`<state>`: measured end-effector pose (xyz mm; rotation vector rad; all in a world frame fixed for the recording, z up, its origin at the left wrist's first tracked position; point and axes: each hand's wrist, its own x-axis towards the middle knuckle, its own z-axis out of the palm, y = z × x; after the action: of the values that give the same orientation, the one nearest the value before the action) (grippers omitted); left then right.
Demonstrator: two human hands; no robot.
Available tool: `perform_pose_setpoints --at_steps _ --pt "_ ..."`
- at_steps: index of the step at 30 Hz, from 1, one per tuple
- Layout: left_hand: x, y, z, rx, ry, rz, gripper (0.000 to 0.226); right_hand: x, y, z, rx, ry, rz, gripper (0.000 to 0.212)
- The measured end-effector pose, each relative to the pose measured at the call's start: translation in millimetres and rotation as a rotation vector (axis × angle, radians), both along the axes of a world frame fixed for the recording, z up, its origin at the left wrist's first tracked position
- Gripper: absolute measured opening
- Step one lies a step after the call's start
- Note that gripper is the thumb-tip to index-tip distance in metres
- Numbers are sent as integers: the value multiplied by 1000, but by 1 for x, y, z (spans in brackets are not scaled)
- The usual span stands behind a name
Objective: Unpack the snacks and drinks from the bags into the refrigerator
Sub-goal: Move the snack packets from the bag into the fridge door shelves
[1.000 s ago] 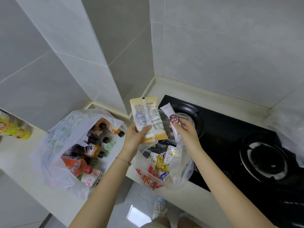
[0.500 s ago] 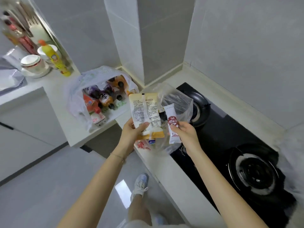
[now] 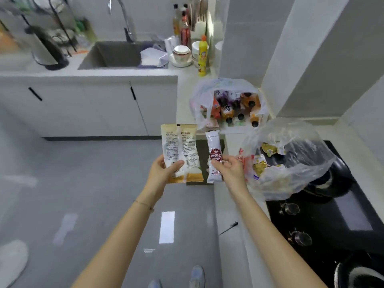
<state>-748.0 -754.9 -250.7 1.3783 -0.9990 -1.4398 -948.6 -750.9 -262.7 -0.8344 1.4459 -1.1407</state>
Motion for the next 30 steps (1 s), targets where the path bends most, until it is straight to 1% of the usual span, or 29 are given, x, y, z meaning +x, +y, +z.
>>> perform_pose_setpoints --at_steps 5,7,10,14,20,30 --pt "79 47 1 -4 1 187 25 85 14 3 -12 39 174 17" --pt "112 71 4 -18 -2 259 22 122 24 7 -23 49 243 20" --pt "162 111 10 -38 -20 352 22 180 47 11 -41 37 332 22" --pt "229 171 15 -48 -70 441 22 255 86 18 -55 1 428 17" --pt "319 262 21 -77 -92 553 24 353 158 20 -51 -49 537 14" --pt "427 390 28 -112 -142 748 24 470 254 31 -87 -76 716 16"
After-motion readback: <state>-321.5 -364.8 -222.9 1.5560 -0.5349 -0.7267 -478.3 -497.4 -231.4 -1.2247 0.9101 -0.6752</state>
